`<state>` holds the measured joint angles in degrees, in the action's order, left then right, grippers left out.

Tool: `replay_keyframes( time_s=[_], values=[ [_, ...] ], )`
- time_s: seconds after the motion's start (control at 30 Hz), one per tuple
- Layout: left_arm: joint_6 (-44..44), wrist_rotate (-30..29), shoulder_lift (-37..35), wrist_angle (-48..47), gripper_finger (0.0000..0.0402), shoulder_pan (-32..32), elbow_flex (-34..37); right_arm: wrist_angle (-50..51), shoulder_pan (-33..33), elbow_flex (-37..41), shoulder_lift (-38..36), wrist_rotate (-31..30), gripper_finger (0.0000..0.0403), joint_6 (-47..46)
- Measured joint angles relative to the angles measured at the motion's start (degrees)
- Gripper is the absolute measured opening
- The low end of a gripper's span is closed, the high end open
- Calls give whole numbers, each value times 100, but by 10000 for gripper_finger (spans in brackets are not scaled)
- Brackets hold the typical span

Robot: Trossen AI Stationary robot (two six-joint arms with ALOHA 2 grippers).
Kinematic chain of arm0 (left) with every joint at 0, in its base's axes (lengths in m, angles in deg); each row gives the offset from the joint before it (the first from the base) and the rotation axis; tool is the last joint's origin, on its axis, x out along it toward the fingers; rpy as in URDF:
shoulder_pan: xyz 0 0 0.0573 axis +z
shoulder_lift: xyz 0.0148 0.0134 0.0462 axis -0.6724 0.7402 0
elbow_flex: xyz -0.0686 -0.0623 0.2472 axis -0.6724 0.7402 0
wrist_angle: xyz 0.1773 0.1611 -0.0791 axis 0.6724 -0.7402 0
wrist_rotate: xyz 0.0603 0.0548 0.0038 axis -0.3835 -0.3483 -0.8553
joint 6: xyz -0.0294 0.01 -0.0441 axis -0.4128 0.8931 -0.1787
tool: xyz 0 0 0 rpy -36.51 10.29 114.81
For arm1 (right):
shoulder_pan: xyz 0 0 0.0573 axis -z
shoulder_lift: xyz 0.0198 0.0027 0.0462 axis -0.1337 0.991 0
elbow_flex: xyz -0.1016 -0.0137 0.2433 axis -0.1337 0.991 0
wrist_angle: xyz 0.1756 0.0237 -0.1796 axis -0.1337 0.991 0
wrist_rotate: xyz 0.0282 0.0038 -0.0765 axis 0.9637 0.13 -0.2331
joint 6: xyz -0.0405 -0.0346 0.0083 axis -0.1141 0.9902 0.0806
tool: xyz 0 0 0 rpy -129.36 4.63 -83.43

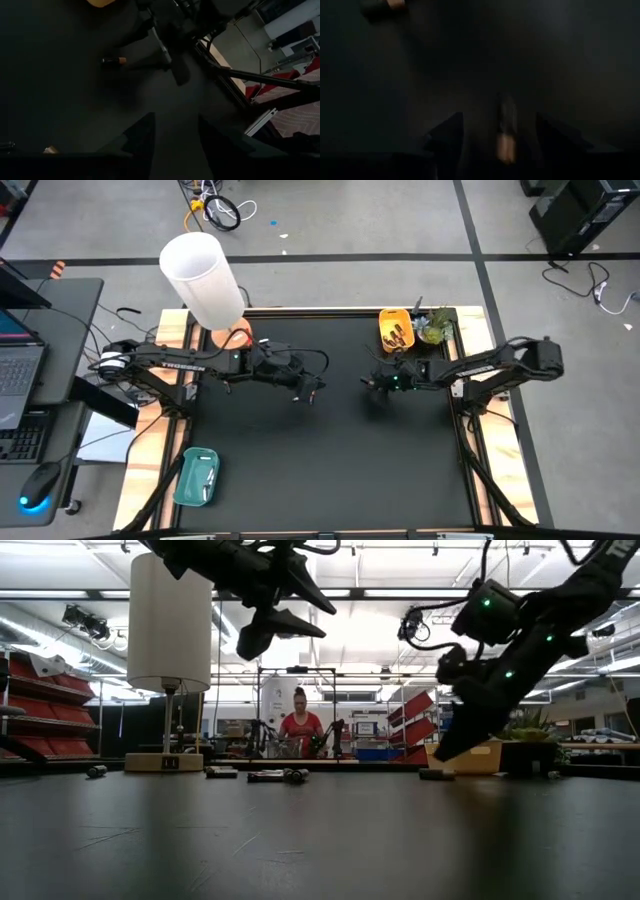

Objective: Sort batteries
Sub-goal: Put the black battery into the yellow bin

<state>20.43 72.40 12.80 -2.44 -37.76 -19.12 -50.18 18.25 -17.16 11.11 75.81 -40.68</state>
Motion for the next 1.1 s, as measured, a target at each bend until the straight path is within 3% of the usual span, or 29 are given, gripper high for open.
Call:
replay_keyframes(
  time_s=[0.1, 0.33, 0.43, 0.57, 1.1],
  values=[
    [-91, 0, 0, -21, 165, 0, 0, -594, 0, -2, 379, -10, 226, 23],
    [-148, 4, 0, -45, 165, 0, 0, -963, -8, -34, 1298, -159, 192, -176],
    [-174, 65, 0, -47, 165, 0, 0, -1001, -53, -52, 1416, -333, 137, -316],
    [-259, 114, 0, -84, 165, 0, -2, -908, -85, -46, 1343, -407, 32, -266],
    [-247, 109, 0, -104, 165, 0, -2, -756, 138, 26, 439, 304, 29, -317]
  ],
)
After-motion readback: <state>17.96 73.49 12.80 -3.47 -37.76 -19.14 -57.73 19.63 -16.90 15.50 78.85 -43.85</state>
